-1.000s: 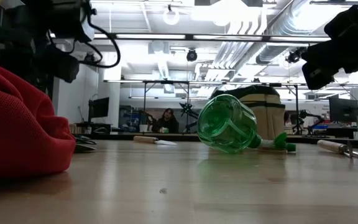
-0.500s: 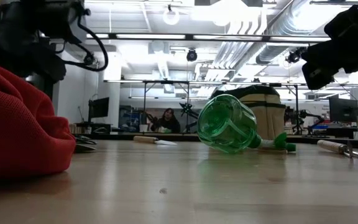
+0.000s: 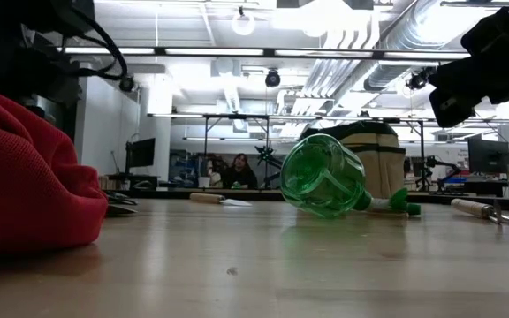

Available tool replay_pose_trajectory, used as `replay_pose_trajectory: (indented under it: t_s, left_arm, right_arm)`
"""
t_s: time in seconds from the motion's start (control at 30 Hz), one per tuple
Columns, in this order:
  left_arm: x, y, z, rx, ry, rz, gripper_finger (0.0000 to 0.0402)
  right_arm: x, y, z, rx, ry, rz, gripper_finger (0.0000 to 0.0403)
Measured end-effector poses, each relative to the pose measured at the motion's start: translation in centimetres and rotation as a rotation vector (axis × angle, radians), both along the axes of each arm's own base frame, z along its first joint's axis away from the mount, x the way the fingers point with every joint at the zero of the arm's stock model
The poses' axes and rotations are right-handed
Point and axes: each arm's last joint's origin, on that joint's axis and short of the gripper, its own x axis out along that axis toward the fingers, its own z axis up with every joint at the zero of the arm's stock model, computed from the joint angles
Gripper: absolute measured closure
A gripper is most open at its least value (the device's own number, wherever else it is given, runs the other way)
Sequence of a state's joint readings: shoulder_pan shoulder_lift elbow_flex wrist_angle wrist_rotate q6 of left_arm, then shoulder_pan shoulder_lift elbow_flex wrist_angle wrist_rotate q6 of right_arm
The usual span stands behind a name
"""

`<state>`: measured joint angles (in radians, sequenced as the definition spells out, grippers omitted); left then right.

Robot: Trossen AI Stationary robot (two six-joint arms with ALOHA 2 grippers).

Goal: Pick & Place Garden tools in Gardening bag
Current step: Put the bottom gardening trowel into the gardening bag

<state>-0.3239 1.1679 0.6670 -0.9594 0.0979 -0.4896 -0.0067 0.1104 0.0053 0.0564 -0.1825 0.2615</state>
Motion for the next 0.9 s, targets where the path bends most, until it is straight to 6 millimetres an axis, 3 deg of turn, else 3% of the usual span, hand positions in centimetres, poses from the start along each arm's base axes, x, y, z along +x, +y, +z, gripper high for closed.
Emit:
replay_pose_trajectory:
  t_s: [0.27,0.9]
  left_arm:
    - [1.2,-0.8,-0.3,0.025,-0.107,0.011,0.0229]
    - [2.7,-1.4,-4.1,0.084,0.076,-0.008,0.0229]
  right_arm:
    - [0.0,0.0,0.0,0.000,0.000,0.000,0.0345]
    - [0.0,0.0,0.0,0.000,-0.001,0.000,0.0345]
